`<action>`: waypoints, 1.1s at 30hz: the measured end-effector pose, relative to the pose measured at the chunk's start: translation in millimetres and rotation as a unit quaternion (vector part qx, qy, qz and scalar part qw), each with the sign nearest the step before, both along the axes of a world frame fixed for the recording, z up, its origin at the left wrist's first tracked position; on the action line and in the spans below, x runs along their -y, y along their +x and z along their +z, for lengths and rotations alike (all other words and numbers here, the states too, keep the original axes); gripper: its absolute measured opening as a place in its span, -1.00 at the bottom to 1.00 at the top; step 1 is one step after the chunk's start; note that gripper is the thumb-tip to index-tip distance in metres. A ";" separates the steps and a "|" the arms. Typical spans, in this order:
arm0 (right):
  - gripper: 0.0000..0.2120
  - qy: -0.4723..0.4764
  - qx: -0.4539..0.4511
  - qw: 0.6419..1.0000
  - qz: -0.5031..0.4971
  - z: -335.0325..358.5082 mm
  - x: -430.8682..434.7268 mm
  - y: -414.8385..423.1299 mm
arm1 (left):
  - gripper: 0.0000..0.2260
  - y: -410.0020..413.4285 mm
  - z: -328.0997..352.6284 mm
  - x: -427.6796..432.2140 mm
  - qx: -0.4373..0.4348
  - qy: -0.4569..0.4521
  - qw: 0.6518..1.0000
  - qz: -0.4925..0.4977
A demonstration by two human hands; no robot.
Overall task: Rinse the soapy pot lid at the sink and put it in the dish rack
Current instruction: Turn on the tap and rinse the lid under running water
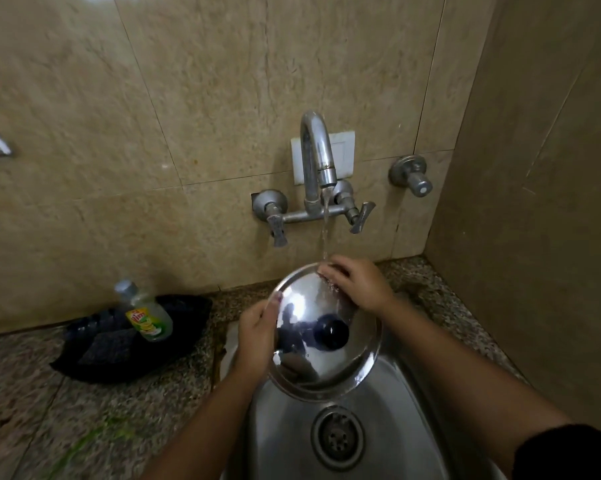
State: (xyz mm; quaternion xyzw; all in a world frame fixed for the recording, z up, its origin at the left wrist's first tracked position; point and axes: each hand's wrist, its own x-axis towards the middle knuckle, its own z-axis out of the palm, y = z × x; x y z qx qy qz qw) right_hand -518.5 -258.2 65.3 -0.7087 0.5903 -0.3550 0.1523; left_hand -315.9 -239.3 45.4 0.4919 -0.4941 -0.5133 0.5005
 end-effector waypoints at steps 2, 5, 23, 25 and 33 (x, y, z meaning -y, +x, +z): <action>-0.77 0.023 0.101 0.991 -0.081 -8.1 2.7 -8.2 | -0.76 5.0 2.0 2.8 -0.040 0.038 0.998 0.000; -0.77 0.014 0.023 0.998 -0.058 -3.2 0.4 -1.9 | -0.79 9.9 13.5 15.8 0.030 0.047 0.991 -0.120; -0.63 -0.017 0.001 0.999 -0.051 19.8 2.0 6.5 | -0.83 11.4 34.5 22.0 0.031 0.032 0.993 -0.105; -0.47 0.005 0.029 0.993 -0.110 15.4 3.9 0.4 | -0.83 9.4 27.6 18.0 -0.008 0.047 0.995 -0.082; -0.63 0.013 -0.082 0.996 -0.010 24.4 -1.1 13.6 | -0.86 0.5 29.7 17.3 0.037 0.027 0.983 -0.180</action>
